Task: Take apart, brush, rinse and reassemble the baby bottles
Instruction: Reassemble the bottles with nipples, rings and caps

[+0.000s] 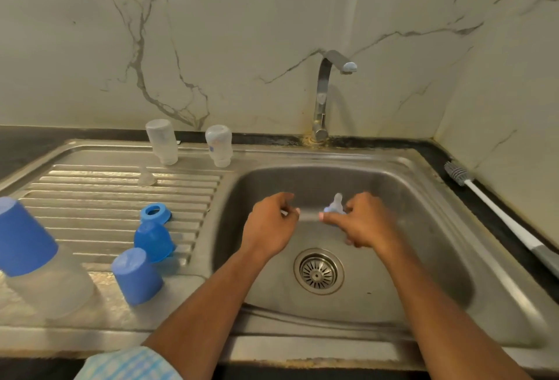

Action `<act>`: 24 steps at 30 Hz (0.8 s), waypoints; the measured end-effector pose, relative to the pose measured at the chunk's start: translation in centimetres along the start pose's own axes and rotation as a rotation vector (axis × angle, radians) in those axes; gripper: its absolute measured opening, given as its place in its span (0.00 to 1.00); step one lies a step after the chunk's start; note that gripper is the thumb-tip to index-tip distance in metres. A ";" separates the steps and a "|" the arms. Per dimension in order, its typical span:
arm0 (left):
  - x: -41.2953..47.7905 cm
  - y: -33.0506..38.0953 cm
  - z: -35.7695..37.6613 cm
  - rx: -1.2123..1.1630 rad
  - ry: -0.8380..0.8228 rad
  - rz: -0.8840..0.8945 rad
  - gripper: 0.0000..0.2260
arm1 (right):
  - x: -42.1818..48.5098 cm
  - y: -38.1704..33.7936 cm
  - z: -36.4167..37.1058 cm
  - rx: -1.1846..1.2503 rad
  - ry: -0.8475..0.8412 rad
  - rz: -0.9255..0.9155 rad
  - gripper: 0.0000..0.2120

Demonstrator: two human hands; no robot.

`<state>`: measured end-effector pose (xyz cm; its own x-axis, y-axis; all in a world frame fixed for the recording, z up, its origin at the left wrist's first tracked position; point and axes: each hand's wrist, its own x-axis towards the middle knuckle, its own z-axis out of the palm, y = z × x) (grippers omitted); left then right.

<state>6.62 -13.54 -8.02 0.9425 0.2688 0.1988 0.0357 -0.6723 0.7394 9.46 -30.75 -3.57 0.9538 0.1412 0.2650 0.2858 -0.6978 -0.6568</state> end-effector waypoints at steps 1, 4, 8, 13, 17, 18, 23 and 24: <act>0.0 -0.1 -0.1 -0.002 0.003 -0.009 0.17 | 0.0 -0.2 0.2 -0.016 0.059 0.002 0.19; 0.3 -0.3 -0.2 -0.012 0.018 -0.025 0.16 | 0.7 -0.9 -0.4 0.142 0.489 -0.217 0.11; -0.1 -0.2 0.0 0.008 0.001 -0.030 0.16 | 0.9 1.3 1.8 -0.095 -0.016 0.026 0.21; 0.0 -0.1 -1.6 -0.085 0.138 -0.103 0.15 | 1.1 1.3 1.3 -0.005 -0.070 -0.021 0.21; 2.6 1.4 -4.4 -0.087 0.388 -0.095 0.12 | 0.9 1.5 2.5 -0.004 -0.210 -0.043 0.19; 3.8 1.9 -5.4 -0.086 0.428 -0.102 0.12 | 1.0 1.5 2.5 0.027 -0.222 -0.052 0.18; 10.3 2.3 -11.1 -0.063 0.610 -0.186 0.15 | 1.0 1.9 2.7 0.067 -0.328 -0.070 0.19; 11.4 1.6 -12.2 -0.057 0.644 -0.219 0.15 | 1.0 1.9 2.6 0.077 -0.323 -0.063 0.19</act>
<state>13.35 -3.12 3.28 0.5294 0.7630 0.3709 0.1689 -0.5233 0.8353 11.25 -30.10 -6.43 0.9103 0.4066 0.0773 0.3396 -0.6271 -0.7011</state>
